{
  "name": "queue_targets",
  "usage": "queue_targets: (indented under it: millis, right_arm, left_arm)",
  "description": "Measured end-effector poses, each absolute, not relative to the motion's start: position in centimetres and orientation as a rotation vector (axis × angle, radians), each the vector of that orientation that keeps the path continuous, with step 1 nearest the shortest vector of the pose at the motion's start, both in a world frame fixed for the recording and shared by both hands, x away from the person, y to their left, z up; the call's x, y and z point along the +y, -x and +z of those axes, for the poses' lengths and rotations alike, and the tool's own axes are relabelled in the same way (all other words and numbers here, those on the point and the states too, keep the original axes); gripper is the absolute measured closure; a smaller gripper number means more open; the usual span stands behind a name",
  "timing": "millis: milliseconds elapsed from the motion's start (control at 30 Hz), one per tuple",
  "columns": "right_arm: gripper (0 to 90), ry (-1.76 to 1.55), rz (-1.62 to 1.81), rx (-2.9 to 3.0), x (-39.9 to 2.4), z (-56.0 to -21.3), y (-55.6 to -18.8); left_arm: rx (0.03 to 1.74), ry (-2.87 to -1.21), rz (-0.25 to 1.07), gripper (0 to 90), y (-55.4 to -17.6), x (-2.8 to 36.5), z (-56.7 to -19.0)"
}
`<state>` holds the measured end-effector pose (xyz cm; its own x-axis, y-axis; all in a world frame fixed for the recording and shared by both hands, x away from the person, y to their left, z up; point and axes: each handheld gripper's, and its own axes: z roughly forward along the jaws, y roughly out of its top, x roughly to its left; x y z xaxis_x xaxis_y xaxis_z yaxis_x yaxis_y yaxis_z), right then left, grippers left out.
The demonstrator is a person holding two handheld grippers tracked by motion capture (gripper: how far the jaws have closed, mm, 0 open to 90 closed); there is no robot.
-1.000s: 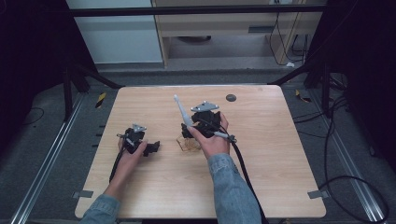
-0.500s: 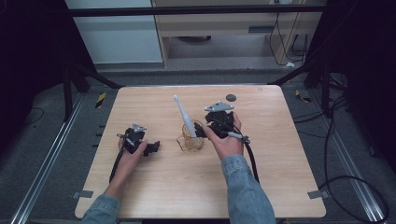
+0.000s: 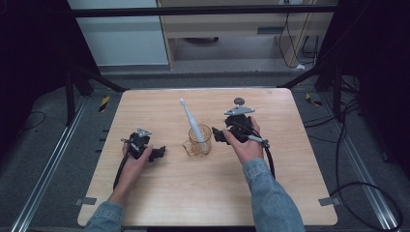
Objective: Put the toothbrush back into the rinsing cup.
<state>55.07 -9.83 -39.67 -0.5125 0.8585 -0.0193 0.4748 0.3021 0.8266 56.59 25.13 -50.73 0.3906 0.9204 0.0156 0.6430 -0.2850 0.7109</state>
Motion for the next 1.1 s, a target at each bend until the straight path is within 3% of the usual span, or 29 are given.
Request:
queue_targets:
  millis: [1100]
  right_arm:
    - [12.0,-1.368,0.979,2.104,-21.0,-44.1,-55.8]
  left_arm:
    - [1.351,-2.021,0.586,0.0,-56.6,25.0,-50.8]
